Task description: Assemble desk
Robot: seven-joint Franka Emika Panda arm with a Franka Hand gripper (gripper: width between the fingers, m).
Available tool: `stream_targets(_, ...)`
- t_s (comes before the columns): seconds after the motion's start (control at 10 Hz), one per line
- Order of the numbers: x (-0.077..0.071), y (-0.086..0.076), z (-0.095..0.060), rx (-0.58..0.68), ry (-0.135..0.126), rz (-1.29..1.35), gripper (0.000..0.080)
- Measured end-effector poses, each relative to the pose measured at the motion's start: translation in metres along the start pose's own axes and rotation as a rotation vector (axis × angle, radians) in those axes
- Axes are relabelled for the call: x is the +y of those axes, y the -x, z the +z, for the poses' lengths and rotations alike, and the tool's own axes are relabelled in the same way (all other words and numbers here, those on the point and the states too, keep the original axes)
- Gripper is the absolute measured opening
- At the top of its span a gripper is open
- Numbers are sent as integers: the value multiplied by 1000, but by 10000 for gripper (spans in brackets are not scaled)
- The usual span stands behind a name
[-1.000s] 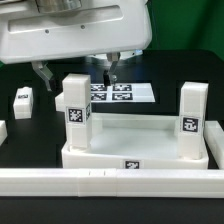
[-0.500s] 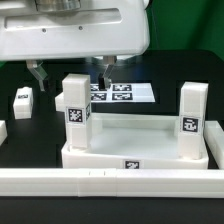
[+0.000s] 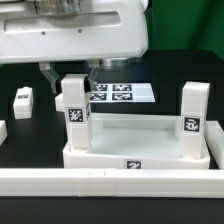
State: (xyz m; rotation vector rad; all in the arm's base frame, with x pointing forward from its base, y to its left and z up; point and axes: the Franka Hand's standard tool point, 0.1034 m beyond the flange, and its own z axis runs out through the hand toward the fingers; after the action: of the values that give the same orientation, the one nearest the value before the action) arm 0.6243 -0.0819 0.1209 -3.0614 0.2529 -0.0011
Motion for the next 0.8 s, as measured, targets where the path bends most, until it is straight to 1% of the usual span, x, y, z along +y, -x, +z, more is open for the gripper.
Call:
stream_targets(0.4,0,0,0,0,-1,58,288)
stream_targets(0.6,-2,0,0,0,-4,209,289)
stream_targets(0.8,-11,1,1,-3,-13,428,289)
